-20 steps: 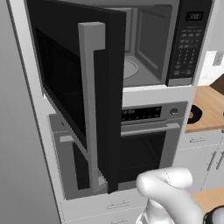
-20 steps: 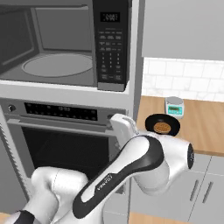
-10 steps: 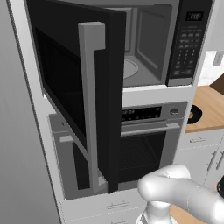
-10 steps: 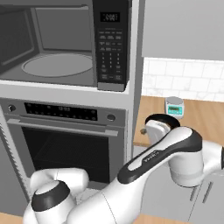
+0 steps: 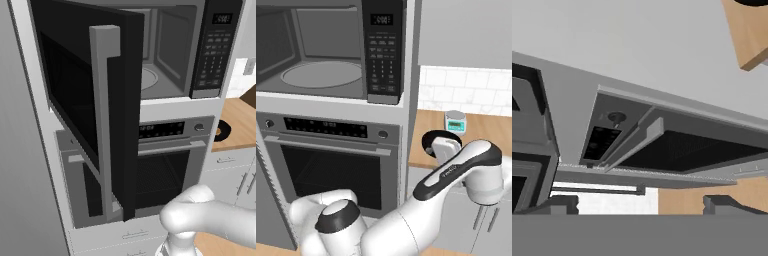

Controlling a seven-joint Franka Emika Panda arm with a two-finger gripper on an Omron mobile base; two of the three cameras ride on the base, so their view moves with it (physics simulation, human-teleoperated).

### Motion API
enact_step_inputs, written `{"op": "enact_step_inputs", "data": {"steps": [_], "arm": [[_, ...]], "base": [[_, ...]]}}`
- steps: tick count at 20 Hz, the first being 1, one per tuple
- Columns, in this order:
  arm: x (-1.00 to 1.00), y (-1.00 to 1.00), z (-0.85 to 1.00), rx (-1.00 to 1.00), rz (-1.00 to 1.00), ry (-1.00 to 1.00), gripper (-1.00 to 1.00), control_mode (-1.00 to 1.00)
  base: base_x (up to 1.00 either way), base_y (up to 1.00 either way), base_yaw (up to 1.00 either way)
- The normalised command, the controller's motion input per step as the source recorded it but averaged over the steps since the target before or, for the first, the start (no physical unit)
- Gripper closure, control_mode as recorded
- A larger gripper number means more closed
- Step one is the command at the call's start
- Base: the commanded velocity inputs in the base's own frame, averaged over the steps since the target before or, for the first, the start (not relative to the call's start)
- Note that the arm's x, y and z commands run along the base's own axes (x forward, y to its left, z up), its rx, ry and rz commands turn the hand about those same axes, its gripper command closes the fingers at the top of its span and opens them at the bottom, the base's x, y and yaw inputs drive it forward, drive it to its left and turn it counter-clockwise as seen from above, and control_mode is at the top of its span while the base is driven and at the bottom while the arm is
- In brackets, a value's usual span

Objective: Open the microwave, place the bowl with waffle inside the microwave, then close the microwave door and turn it on.

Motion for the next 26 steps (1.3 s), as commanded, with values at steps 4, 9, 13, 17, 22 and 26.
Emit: {"op": "enact_step_inputs", "data": {"steps": [4, 9, 13, 17, 22, 26], "arm": [[0.54, 0.29, -0.43, -0.04, -0.02, 0.00, -1.00, -1.00], [0.45, 0.07, -0.40, 0.00, -0.04, -0.01, -1.00, -1.00], [0.39, 0.00, -0.14, 0.00, -0.04, 0.01, -1.00, -1.00], [0.43, 0.00, -0.01, -0.03, -0.07, 0.16, -1.00, -1.00], [0.40, -0.07, -0.18, -0.07, -0.05, 0.12, -1.00, -1.00], [0.28, -0.18, -0.29, -0.06, -0.06, 0.06, -1.00, -1.00]], "base": [[0.00, 0.00, 0.00], [0.00, 0.00, 0.00], [0.00, 0.00, 0.00], [0.00, 0.00, 0.00], [0.00, 0.00, 0.00], [0.00, 0.00, 0.00]]}}
